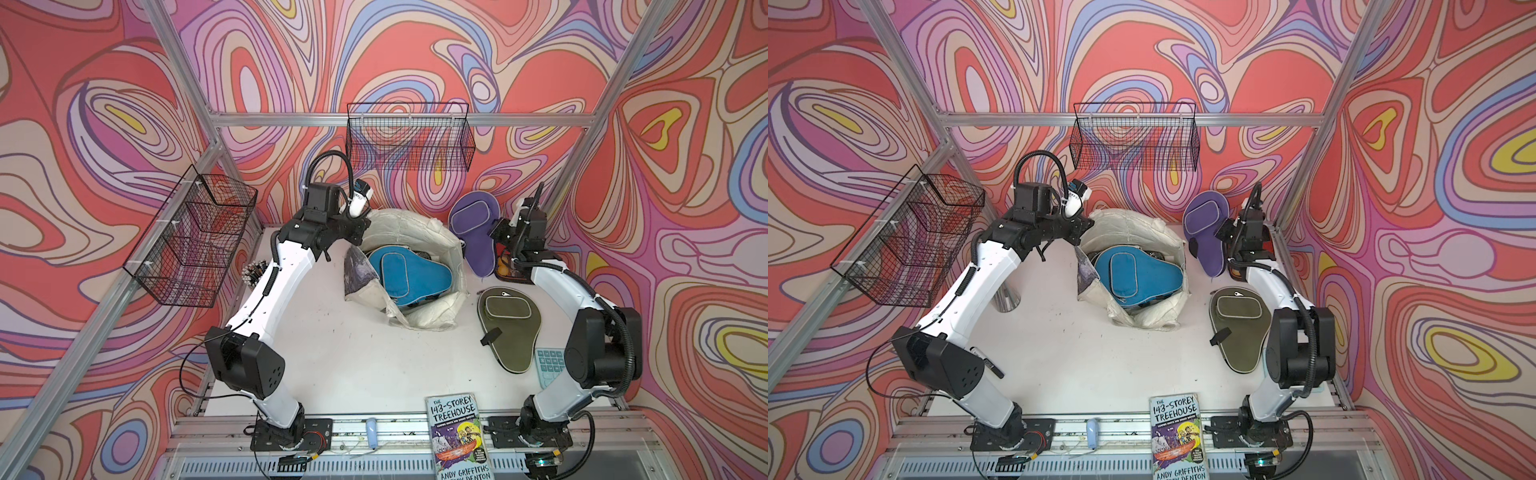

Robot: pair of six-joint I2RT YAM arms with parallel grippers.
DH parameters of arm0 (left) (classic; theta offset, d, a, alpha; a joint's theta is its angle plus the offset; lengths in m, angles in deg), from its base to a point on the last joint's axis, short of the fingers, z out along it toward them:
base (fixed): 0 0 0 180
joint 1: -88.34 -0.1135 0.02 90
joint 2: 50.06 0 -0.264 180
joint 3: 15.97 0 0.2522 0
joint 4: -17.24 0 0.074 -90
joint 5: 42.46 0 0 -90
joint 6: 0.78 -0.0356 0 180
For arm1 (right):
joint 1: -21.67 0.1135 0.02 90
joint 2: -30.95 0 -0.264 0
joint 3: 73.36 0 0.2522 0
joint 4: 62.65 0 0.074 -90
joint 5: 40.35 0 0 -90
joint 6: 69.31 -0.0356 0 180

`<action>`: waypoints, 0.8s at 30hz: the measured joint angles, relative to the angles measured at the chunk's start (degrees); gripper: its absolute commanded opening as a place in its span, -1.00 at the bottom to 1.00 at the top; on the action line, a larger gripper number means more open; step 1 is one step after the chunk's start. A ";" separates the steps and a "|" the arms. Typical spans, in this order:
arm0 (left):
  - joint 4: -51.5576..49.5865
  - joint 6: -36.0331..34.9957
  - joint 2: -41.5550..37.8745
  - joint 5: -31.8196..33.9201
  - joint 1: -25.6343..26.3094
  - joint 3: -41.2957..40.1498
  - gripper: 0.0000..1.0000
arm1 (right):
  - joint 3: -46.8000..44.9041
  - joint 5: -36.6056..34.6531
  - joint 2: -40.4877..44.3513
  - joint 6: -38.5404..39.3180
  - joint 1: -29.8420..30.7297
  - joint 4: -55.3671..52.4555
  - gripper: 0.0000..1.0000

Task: Remove the ping pong set from the canvas bag
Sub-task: Place the ping pong set at the center of the board.

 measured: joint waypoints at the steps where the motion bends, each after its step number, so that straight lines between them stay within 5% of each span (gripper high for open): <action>1: 0.02 0.04 0.00 -0.04 0.00 -0.02 -1.00 | 0.00 0.31 -0.68 -0.44 0.00 0.57 -1.00; 24: 0.37 0.61 -0.44 -0.59 0.00 -0.68 -1.00 | 0.00 4.39 -15.91 -7.78 -1.18 9.22 -1.00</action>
